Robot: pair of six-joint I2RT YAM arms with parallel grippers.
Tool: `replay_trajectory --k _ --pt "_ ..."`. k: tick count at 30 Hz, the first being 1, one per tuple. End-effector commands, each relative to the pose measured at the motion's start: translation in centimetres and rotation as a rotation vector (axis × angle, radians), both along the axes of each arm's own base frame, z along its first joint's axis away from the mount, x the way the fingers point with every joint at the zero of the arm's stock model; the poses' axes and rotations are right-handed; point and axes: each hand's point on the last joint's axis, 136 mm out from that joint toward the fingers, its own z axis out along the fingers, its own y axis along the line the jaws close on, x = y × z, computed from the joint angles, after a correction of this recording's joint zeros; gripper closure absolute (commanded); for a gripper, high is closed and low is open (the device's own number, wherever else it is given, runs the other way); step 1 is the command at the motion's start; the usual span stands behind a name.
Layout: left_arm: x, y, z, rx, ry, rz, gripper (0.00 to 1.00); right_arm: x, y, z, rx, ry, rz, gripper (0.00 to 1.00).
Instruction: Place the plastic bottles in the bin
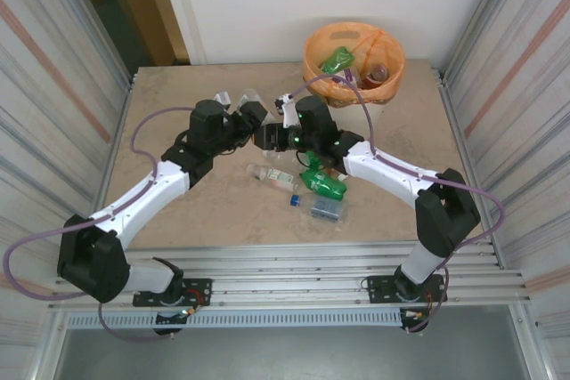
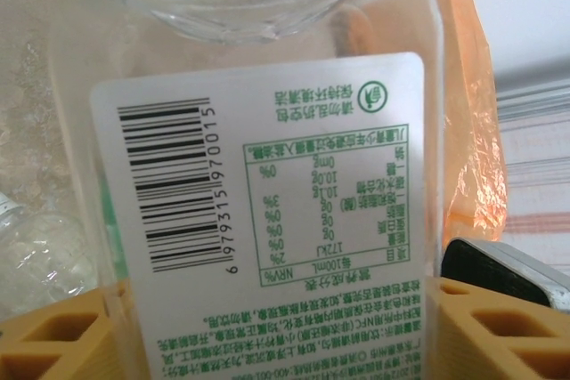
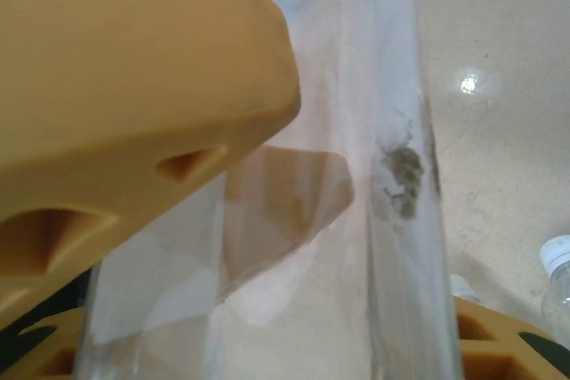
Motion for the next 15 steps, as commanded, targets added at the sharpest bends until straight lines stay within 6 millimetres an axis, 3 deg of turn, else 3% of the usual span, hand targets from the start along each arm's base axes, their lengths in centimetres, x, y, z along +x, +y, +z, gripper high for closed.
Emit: replay_trajectory --k 1,4,8,15 --pt "-1.0 0.1 2.2 -0.027 -0.065 -0.024 0.16 0.1 -1.1 3.0 0.043 -0.07 -0.033 0.96" --pt "-1.3 0.2 3.2 -0.006 -0.107 -0.043 0.02 -0.2 -1.6 3.2 0.033 -0.072 -0.043 1.0" --pt "-2.0 0.4 5.1 0.036 -0.186 -0.079 0.01 -0.6 -2.6 3.6 0.004 -0.08 -0.063 1.0" --pt "-4.3 2.6 8.8 0.118 -0.397 -0.059 0.01 -0.8 -6.1 6.7 -0.087 -0.121 -0.145 1.0"
